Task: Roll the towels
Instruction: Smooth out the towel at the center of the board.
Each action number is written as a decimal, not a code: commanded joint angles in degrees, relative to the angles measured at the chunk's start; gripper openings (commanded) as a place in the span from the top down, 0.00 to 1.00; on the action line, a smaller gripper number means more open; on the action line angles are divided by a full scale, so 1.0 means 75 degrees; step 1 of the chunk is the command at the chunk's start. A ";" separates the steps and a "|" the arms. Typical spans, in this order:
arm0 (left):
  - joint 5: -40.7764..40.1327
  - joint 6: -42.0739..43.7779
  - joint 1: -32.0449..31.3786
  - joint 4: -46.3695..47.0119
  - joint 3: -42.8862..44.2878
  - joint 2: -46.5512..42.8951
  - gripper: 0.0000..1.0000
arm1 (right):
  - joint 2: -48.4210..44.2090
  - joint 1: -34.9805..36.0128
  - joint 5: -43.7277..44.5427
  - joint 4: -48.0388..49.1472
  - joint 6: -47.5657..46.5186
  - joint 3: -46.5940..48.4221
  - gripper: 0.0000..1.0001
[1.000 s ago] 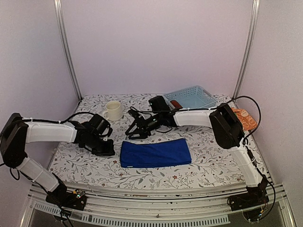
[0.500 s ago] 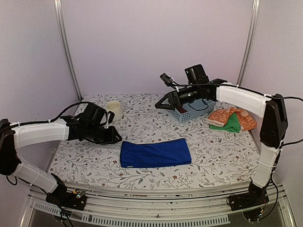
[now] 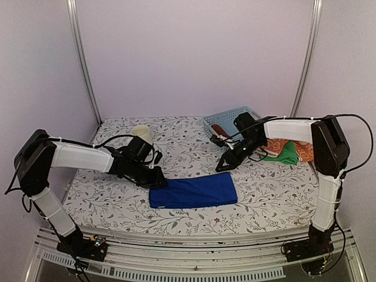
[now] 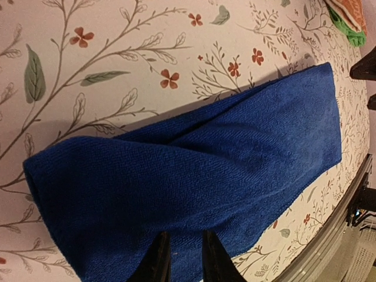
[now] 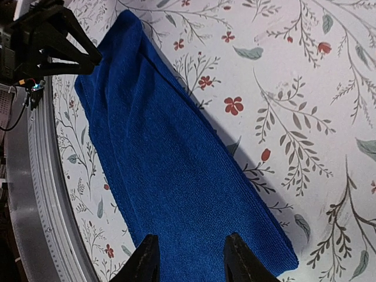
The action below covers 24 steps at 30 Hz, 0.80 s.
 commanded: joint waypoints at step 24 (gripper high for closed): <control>-0.0542 0.1198 0.0110 -0.2463 0.0403 0.0249 0.80 | 0.0108 0.0220 0.0555 -0.1055 -0.0435 -0.1728 0.61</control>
